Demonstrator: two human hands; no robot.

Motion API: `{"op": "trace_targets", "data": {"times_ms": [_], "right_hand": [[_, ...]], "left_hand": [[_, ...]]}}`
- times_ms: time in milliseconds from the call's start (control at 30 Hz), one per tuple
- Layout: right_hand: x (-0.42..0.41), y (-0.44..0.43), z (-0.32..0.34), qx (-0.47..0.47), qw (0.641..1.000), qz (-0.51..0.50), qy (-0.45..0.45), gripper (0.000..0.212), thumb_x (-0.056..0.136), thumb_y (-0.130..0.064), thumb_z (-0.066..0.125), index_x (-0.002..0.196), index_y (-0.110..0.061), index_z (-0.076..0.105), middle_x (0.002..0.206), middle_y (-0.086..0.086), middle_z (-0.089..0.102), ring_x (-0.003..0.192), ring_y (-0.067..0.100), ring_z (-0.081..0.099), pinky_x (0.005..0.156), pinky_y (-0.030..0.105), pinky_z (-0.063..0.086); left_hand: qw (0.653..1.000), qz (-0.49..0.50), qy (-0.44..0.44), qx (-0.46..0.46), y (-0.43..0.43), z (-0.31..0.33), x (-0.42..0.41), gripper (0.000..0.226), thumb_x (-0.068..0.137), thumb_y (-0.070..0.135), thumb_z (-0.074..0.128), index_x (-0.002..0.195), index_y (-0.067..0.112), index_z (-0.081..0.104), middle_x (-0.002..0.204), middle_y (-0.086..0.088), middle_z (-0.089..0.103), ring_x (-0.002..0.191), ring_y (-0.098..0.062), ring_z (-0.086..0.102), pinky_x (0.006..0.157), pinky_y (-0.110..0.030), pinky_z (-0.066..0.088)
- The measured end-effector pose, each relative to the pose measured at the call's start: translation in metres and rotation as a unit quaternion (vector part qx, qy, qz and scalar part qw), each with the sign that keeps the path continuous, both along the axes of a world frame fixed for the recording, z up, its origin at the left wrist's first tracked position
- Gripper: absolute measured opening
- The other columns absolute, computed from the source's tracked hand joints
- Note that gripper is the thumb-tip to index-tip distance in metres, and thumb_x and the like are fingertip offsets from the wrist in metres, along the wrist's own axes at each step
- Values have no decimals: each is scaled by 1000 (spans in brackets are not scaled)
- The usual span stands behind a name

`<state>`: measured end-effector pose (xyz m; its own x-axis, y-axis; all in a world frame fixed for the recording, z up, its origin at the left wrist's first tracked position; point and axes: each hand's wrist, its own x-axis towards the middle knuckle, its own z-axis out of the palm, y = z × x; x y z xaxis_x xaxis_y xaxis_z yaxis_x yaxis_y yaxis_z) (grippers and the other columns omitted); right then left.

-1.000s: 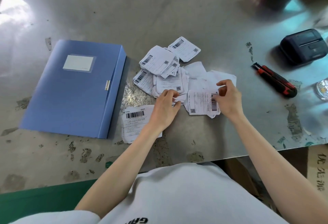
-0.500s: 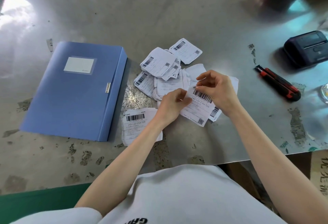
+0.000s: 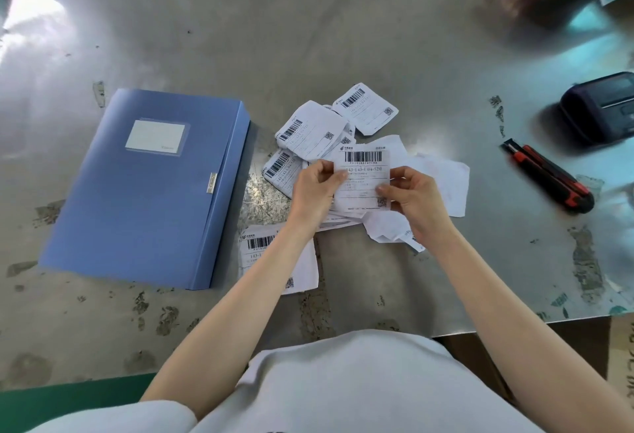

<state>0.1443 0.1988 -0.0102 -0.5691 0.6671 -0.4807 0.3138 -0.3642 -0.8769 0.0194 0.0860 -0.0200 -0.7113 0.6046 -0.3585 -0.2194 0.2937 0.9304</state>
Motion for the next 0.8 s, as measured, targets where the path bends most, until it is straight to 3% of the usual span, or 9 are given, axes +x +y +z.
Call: {"op": "trace_targets", "data": {"times_ms": [100, 233, 367, 433, 533, 633, 733, 800], "right_hand": [[-4, 5, -2, 9, 999, -36, -14, 15, 83, 7, 60, 91, -6, 62, 89, 11, 67, 82, 24, 62, 77, 37, 54], [-9, 16, -2, -5, 996, -81, -20, 19, 85, 8, 55, 85, -10, 60, 87, 9, 64, 81, 24, 60, 79, 40, 55], [-13, 23, -1, -5, 996, -88, -23, 21, 86, 7, 52, 82, -12, 60, 88, 9, 64, 73, 19, 61, 63, 25, 57], [-14, 25, -2, -6, 996, -88, -28, 20, 86, 6, 52, 83, -12, 59, 87, 8, 64, 73, 18, 62, 61, 24, 57], [-15, 28, -3, -12, 995, -91, -31, 19, 86, 6, 52, 83, -12, 59, 89, 8, 65, 75, 18, 63, 63, 25, 58], [-16, 29, -3, -15, 995, -93, -35, 19, 86, 4, 53, 83, -13, 60, 91, 7, 66, 76, 18, 63, 65, 25, 57], [-17, 29, -2, -26, 995, -95, -28, 16, 86, 2, 54, 85, -13, 60, 91, 6, 68, 75, 16, 64, 61, 23, 57], [-18, 29, 0, -32, 995, -94, -19, 15, 86, 2, 55, 86, -13, 60, 91, 5, 68, 74, 14, 64, 57, 20, 54]], "left_hand": [[993, 7, 107, -38, 5, -3, -13, 4, 90, 18, 62, 92, 21, 62, 91, 4, 67, 81, -6, 60, 77, -25, 50], [938, -34, 308, -153, 11, -13, -37, 39, 85, 12, 61, 123, 13, 51, 126, -3, 51, 112, -19, 48, 97, -31, 37], [894, -114, 359, -244, 16, -24, -56, 54, 84, 18, 61, 134, 14, 43, 146, -4, 36, 137, -24, 25, 108, -45, 24], [884, -137, 366, -258, 16, -29, -59, 48, 86, 20, 60, 132, 14, 47, 148, -3, 34, 141, -25, 20, 109, -48, 22], [882, -116, 398, -222, 15, -33, -60, 28, 91, 15, 56, 119, 12, 58, 134, -2, 51, 128, -23, 41, 99, -35, 27], [907, -65, 380, -171, 14, -31, -60, 20, 92, 7, 53, 108, 8, 66, 116, -4, 65, 110, -22, 57, 95, -26, 36], [927, -8, 355, -122, 11, -24, -56, 22, 86, -3, 55, 96, 8, 71, 117, -6, 66, 111, -24, 54, 94, -18, 37], [919, 28, 383, -93, 6, -21, -47, 26, 81, -10, 58, 87, 10, 74, 125, -7, 60, 114, -25, 45, 86, -17, 38]]}}
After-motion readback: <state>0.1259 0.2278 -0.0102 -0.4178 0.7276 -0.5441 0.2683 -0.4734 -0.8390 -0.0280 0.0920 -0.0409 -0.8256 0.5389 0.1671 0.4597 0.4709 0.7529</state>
